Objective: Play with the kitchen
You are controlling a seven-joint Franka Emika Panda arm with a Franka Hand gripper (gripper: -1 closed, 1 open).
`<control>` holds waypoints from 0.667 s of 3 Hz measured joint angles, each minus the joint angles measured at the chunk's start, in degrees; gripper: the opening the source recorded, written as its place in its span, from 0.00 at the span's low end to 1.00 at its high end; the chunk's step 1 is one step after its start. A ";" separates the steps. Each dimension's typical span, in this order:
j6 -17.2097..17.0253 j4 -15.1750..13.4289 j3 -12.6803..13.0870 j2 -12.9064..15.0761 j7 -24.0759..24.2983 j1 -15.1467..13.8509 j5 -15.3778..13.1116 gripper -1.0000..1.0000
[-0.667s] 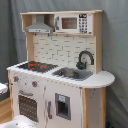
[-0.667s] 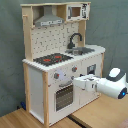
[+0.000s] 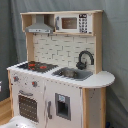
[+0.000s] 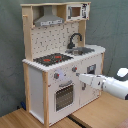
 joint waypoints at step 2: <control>-5.79 0.01 0.84 -0.10 10.33 3.82 0.05 1.00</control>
